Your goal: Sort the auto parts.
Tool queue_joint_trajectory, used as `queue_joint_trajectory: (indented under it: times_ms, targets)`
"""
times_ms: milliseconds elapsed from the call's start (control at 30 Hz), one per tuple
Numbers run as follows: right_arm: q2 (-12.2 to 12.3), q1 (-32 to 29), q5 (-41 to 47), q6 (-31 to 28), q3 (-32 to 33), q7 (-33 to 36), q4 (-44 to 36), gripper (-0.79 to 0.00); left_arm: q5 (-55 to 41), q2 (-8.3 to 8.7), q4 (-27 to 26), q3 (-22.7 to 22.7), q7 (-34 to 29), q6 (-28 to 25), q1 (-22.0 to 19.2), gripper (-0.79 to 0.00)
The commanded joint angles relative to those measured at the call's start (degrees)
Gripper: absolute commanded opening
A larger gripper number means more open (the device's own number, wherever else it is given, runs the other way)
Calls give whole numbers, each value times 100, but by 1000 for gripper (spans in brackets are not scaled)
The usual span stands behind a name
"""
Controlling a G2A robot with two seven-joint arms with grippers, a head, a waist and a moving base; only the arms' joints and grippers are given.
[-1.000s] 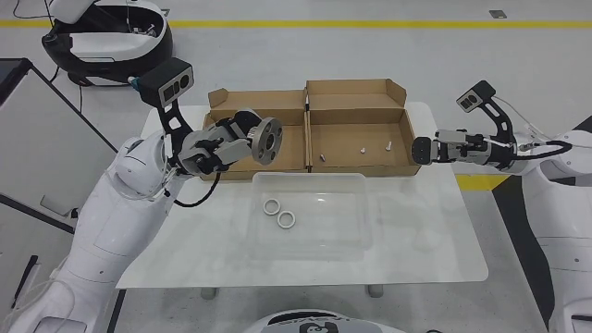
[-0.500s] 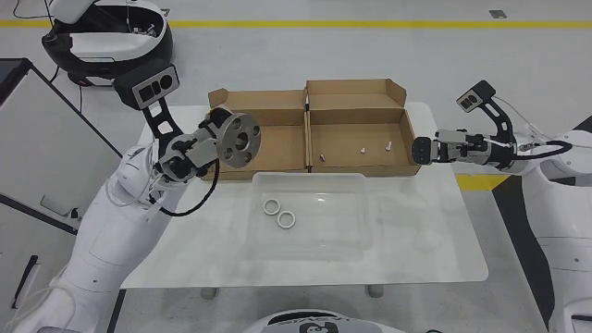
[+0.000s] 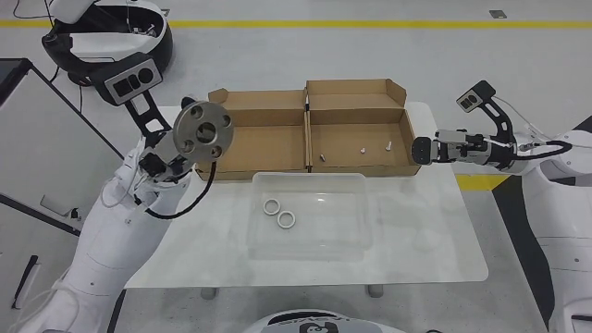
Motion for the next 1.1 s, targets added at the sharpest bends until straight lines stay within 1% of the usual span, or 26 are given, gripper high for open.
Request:
queue_joint_trajectory:
  times_ms: [0, 133, 233, 367, 533, 733, 900, 1067]
  targets:
    - [0, 0, 0, 0, 0, 0, 0, 0, 269, 6, 103, -33, -14, 14, 13, -785]
    - [0, 0, 0, 0, 0, 0, 0, 0, 787, 37, 281, -124, -92, 93, 12, -785]
    - [0, 0, 0, 0, 0, 0, 0, 0, 979, 57, 338, -174, -126, 127, 36, -785]
    - [0, 0, 0, 0, 0, 0, 0, 0, 684, 50, 259, -108, 1, -1, 72, -785]
    - [0, 0, 0, 0, 0, 0, 0, 0, 216, 16, 56, -57, 1, -1, 61, -785]
    - [0, 0, 0, 0, 0, 0, 0, 0, -371, -94, -159, -160, 0, -1, 108, -785]
    - [0, 0, 0, 0, 0, 0, 0, 0, -333, -164, -161, -217, 0, -1, 134, -785]
    - [0, 0, 0, 0, 0, 0, 0, 0, 104, -167, 12, -234, -11, 11, 132, -785]
